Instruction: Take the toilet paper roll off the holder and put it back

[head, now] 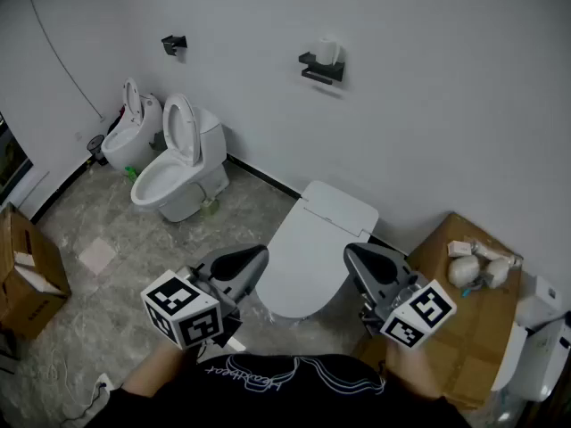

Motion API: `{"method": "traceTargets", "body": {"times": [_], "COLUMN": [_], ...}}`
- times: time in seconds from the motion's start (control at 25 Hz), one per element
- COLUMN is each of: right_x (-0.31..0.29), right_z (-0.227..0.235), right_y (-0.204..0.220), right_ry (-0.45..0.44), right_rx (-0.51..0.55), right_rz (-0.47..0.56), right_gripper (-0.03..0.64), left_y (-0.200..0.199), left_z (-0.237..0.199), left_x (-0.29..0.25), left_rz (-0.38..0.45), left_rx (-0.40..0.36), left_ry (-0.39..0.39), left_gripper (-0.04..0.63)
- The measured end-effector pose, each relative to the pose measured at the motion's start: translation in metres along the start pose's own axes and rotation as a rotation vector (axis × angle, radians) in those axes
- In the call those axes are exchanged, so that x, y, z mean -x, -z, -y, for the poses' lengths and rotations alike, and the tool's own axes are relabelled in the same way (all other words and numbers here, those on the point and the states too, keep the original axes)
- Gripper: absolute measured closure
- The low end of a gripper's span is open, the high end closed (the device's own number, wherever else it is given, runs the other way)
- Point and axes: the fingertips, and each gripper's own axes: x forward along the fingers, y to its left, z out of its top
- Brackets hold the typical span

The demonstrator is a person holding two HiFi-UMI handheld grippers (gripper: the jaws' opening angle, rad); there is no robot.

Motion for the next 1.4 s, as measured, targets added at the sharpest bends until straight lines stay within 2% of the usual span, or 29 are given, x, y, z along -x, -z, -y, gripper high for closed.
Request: {"method": "traceTargets", "body": {"times": [0.36, 0.56, 0.76, 1.0, 1.4], "right_x": [-0.032, -0.049, -0.083, -0.116, -0.169], "right_z": [-0.030, -0.050, -0.071, -0.102, -0.115], "right_y": [-0.001, -0.008, 0.002, 0.009, 0.025], "right_ry": [0.026, 0.059, 0.088, 0.117, 0.116], "right_rx": [-0.012, -0.031, 0.001, 0.051, 0.055], "right_rz": [0.006, 0.058, 0.025, -0.002, -0.036], "right_gripper": [0.612, 0.610, 0.484, 0.374, 0.281], "left_y": [-0.006, -0.008, -0.009, -0.015, -0.017], "left_z": [-0.030, -0.052, -0.084, -0.116, -0.171], "left_x": [0.037, 0.062, 0.092, 0.136, 0.178], "left_rz": [0.004, 0.012, 0.019, 0.022, 0.050], "left_rx": [-0.002, 0.016, 0.027, 0.025, 0.041], "left_ry": [0.023, 0.033, 0.030, 0.030, -0.032], "left_gripper": [0.589, 0.591, 0.590, 0.589, 0.589]}}
